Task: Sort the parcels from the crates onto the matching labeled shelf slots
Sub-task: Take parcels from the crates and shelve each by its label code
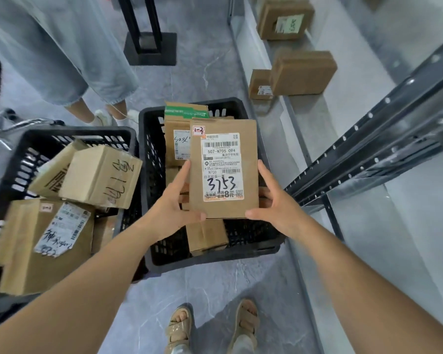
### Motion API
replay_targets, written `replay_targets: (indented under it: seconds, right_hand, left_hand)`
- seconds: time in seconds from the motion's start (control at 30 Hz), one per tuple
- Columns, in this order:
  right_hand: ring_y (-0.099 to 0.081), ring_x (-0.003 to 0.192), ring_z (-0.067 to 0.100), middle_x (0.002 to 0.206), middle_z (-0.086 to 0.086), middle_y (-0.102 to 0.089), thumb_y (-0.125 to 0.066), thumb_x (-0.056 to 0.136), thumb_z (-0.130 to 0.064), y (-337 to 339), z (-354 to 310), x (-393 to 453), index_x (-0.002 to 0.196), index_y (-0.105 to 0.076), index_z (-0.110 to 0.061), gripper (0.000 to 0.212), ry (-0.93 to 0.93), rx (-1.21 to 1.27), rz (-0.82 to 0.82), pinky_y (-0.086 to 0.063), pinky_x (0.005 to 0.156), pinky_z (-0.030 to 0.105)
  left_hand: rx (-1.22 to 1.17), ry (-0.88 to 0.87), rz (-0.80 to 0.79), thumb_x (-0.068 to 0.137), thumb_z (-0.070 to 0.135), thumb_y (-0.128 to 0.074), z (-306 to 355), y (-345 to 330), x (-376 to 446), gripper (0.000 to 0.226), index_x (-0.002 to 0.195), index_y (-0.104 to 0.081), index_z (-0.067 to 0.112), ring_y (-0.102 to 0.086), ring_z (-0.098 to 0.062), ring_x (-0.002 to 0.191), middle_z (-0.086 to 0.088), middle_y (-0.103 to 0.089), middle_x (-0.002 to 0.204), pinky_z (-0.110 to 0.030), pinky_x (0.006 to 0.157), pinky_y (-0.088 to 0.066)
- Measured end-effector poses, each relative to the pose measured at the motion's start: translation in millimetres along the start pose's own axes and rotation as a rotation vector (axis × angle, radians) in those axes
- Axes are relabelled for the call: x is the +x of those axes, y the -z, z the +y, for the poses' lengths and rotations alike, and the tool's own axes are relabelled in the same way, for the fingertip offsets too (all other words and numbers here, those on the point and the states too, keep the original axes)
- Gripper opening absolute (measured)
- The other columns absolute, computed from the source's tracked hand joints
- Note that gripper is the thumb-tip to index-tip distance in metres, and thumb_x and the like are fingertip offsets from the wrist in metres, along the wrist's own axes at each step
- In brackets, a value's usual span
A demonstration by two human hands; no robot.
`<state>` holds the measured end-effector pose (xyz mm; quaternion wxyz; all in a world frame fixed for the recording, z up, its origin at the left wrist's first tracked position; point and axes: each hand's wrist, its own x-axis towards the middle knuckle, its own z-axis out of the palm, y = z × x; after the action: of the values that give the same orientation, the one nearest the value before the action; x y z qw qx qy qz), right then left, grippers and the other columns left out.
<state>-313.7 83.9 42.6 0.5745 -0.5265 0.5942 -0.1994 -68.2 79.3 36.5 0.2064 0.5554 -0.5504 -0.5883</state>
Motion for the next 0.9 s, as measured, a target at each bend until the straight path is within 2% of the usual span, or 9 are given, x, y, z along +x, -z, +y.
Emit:
replay_targets:
  seconds: [0.1,0.2,0.33,0.43,0.53,0.6,0.67,0.77,0.9]
  right_hand:
    - [-0.042,0.132,0.009,0.148,-0.007,-0.039,-0.073,0.077,-0.002,1.1,-26.6,-26.1,0.136,-0.004,-0.066,0.111,0.066,0.021,0.033,-0.033,0.112,0.045]
    - [-0.041,0.132,0.006,0.149,-0.009,-0.038,-0.072,0.079,-0.002,1.2,-52.0,-55.3,0.134,-0.002,-0.068,0.110,0.109,-0.004,0.109,-0.033,0.112,0.043]
    - [-0.038,0.135,0.008,0.150,-0.014,-0.035,-0.074,0.077,-0.007,0.5,-76.1,-97.9,0.129,-0.003,-0.074,0.111,0.156,-0.021,0.243,-0.032,0.112,0.045]
    - [-0.046,0.129,0.010,0.144,-0.009,-0.043,-0.073,0.077,-0.003,-1.0,-88.6,-132.5,0.137,-0.005,-0.065,0.110,0.170,-0.006,0.323,-0.040,0.108,0.041]
    - [-0.047,0.128,0.011,0.141,-0.004,-0.047,-0.071,0.078,0.003,-1.1,-99.2,-165.8,0.144,-0.006,-0.052,0.108,0.178,-0.001,0.390,-0.043,0.105,0.033]
    - [-0.048,0.127,0.008,0.143,-0.005,-0.044,-0.071,0.078,0.003,-1.3,-105.2,-187.8,0.144,-0.007,-0.052,0.107,0.187,-0.011,0.438,-0.044,0.103,0.029]
    - [-0.047,0.126,0.005,0.139,-0.012,-0.045,-0.071,0.079,0.001,-1.4,-109.0,-210.5,0.143,-0.007,-0.055,0.107,0.201,-0.029,0.489,-0.042,0.105,0.030]
    - [-0.045,0.128,0.005,0.134,-0.019,-0.045,-0.071,0.080,0.000,-0.8,-111.6,-245.6,0.136,-0.006,-0.064,0.107,0.228,-0.037,0.537,-0.042,0.105,0.029]
    - [-0.048,0.124,0.004,0.131,-0.021,-0.047,-0.071,0.080,-0.002,-1.2,-109.2,-295.0,0.138,-0.007,-0.061,0.105,0.266,-0.049,0.583,-0.047,0.092,0.016]
  left_hand:
    - [0.034,-0.107,-0.012,0.078,0.000,-0.073,22.2,10.8,-17.4,0.112,0.135,0.006,0.056,-0.044,0.002,0.117,0.024,-0.031,0.135,-0.019,0.086,-0.049]
    - [0.031,-0.214,-0.039,0.078,-0.006,-0.070,46.8,17.2,-33.0,0.110,0.132,0.005,0.055,-0.046,0.017,0.107,0.042,-0.024,0.123,-0.012,0.078,-0.049]
    - [-0.008,-0.330,-0.109,0.078,-0.010,-0.068,80.7,21.5,-53.7,0.110,0.134,0.001,0.055,-0.039,-0.001,0.128,0.033,-0.019,0.141,-0.009,0.077,-0.048]
    - [0.030,-0.393,-0.155,0.078,-0.008,-0.070,99.4,21.5,-67.3,0.112,0.142,0.003,0.049,-0.039,-0.005,0.130,0.034,-0.019,0.142,-0.012,0.077,-0.050]
    - [0.057,-0.461,-0.188,0.078,-0.006,-0.071,115.9,15.6,-81.3,0.111,0.139,0.001,0.053,-0.032,0.014,0.127,0.046,-0.017,0.131,-0.010,0.079,-0.048]
    - [0.069,-0.503,-0.206,0.078,-0.006,-0.070,125.7,9.5,-90.9,0.109,0.133,0.000,0.058,-0.037,0.026,0.114,0.045,-0.020,0.129,-0.010,0.082,-0.048]
    - [0.098,-0.543,-0.222,0.078,-0.003,-0.072,135.9,2.0,-102.3,0.111,0.130,0.000,0.064,-0.038,0.021,0.117,0.042,-0.022,0.132,-0.017,0.092,-0.048]
    - [0.115,-0.599,-0.248,0.077,0.003,-0.075,151.3,-10.4,-123.4,0.115,0.130,-0.001,0.072,-0.029,0.000,0.137,0.030,-0.019,0.149,-0.035,0.104,-0.044]
    - [0.188,-0.679,-0.225,0.076,0.013,-0.077,164.6,-32.8,-161.0,0.114,0.137,0.004,0.066,-0.028,-0.006,0.139,0.028,-0.017,0.152,-0.047,0.110,-0.036]
